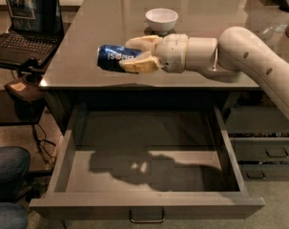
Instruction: Place pepsi can into top drawer
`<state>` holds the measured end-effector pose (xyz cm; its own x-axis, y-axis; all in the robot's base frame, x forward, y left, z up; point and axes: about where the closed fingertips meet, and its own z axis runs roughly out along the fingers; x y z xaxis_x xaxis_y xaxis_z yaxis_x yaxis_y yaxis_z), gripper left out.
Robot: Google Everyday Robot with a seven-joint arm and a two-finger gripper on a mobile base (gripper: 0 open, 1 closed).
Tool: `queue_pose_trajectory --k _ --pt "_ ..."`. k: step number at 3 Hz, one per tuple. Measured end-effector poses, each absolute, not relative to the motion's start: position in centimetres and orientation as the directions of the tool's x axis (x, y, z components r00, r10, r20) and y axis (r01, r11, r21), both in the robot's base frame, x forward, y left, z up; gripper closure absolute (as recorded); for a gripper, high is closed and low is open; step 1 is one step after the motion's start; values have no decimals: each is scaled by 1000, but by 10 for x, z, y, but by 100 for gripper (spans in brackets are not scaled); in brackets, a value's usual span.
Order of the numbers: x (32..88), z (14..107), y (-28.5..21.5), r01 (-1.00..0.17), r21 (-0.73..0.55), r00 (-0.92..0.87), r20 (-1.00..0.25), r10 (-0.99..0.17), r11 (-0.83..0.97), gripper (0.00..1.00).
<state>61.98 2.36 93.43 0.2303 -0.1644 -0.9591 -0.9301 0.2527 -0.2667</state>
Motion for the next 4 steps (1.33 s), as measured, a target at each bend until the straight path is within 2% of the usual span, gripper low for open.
queue_pose_trajectory --k 1,2,3,4 --pt "621 935 24 -930 -267 231 -959 -165 253 100" --pt "593 934 11 -920 -293 240 -947 -214 262 100" --pt "529 947 0 -891 -354 267 -915 -301 285 100" --pt "506 923 -24 -888 -336 216 -907 -361 313 100"
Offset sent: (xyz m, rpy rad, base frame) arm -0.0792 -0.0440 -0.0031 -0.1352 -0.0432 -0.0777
